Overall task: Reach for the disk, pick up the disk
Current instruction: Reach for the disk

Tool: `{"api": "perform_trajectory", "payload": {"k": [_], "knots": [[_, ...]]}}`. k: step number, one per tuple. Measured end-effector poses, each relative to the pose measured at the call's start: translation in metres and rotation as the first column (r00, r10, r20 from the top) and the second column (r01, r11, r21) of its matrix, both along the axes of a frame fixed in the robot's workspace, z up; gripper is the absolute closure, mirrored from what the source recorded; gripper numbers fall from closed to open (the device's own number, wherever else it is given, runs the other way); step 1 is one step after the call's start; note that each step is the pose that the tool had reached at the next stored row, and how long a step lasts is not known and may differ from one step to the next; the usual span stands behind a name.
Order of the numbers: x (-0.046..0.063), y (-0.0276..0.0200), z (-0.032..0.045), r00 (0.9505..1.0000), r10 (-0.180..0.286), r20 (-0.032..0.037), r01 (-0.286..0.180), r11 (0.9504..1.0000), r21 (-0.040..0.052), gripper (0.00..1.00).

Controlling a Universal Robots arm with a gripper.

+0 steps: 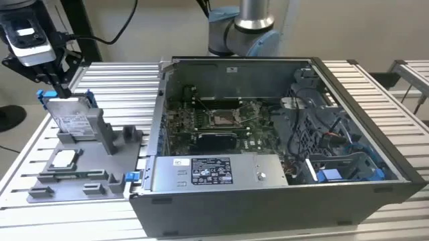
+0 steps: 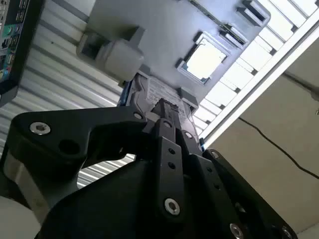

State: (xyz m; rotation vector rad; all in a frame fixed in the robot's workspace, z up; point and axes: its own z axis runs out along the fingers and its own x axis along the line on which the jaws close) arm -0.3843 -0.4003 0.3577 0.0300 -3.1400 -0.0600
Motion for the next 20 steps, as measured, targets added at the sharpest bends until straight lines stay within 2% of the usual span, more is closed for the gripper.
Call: {"api": "perform_trajectory", "payload": {"k": [15,17,20], "knots": [[0.0,0.0006,0.0,1.0,0.0,-0.0001,0.0,1.0,0.0,1.0],[0.0,0.0042,0.0,1.0,0.0,0.0,0.0,1.0,-0.0001,1.0],[-0.001,0.0155,-0.0002,1.0,0.0,0.0001,0.0,1.0,0.0,1.0]]}}
